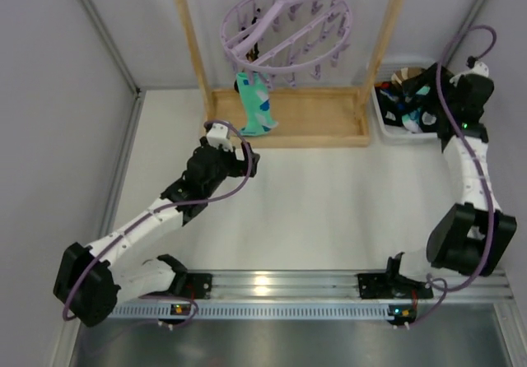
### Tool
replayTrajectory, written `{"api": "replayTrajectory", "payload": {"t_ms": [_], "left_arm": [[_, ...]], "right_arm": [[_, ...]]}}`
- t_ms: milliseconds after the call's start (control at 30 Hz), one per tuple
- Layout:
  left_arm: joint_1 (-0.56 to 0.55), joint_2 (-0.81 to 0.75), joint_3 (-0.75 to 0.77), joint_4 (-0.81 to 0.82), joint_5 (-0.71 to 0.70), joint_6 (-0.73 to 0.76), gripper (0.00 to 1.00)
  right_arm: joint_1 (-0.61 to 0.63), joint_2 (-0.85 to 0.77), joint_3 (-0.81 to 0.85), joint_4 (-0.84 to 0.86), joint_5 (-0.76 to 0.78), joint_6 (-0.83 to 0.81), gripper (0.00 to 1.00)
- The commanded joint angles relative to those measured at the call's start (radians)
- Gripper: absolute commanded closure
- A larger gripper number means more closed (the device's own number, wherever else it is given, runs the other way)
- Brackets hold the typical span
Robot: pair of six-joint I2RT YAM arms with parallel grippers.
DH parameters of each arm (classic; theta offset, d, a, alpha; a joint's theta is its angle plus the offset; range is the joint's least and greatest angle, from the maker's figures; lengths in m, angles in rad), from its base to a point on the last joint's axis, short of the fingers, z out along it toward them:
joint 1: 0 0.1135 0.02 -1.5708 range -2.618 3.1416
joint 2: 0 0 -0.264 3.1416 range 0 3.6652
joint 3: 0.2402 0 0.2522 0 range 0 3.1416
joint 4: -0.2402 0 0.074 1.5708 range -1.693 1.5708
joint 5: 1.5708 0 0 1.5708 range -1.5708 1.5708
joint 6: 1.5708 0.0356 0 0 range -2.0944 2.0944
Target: Remove the socks clipped to the hanger
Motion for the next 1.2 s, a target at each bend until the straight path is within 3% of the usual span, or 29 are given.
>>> {"api": "replayTrajectory", "payload": {"t_ms": [0, 67, 100, 200, 400, 600, 700, 800, 867, 967, 1000, 1167], "left_arm": [[0.073, 0.057, -0.016, 0.319, 0.155, 0.12, 0.02], [0.097, 0.106, -0.018, 0.43, 0.259, 0.158, 0.02], [0.126, 0.122, -0.012, 0.457, 0.293, 0.189, 0.01], [0.207, 0.201, 0.014, 0.563, 0.455, 0.217, 0.02], [0.356, 0.364, 0.129, 0.607, 0.644, 0.221, 0.01], [0.363, 0.545, 0.286, 0.645, 0.825, 0.183, 0.01], [0.363, 0.629, 0.355, 0.695, 0.879, 0.105, 0.04], [0.351, 0.685, 0.401, 0.728, 0.939, 0.036, 0.29], [0.322, 0.665, 0.378, 0.752, 0.886, 0.043, 0.66], [0.269, 0.607, 0.32, 0.763, 0.773, 0.045, 0.86], [0.257, 0.591, 0.288, 0.763, 0.749, 0.042, 0.98], [0.077, 0.466, 0.185, 0.762, 0.356, 0.114, 1.0]], "right_arm": [[0.01, -0.131, -0.319, 0.542, -0.398, 0.27, 0.01], [0.014, -0.156, -0.501, 0.834, -0.53, 0.509, 0.01], [0.041, -0.17, -0.526, 0.977, -0.569, 0.542, 0.01], [0.135, -0.237, -0.58, 0.999, -0.643, 0.515, 0.0], [0.366, -0.459, -0.623, 0.833, -0.631, 0.314, 0.0], [0.555, -0.57, -0.588, 0.687, -0.597, 0.2, 0.01], [0.577, -0.61, -0.572, 0.636, -0.533, 0.182, 0.01], [0.573, -0.665, -0.61, 0.722, -0.453, 0.26, 0.0], [0.572, -0.704, -0.647, 0.775, -0.393, 0.315, 0.01], [0.569, -0.704, -0.593, 0.707, -0.387, 0.276, 0.01], [0.571, -0.698, -0.572, 0.629, -0.384, 0.262, 0.01], [0.571, -0.664, -0.454, 0.431, -0.265, 0.154, 0.0]]}}
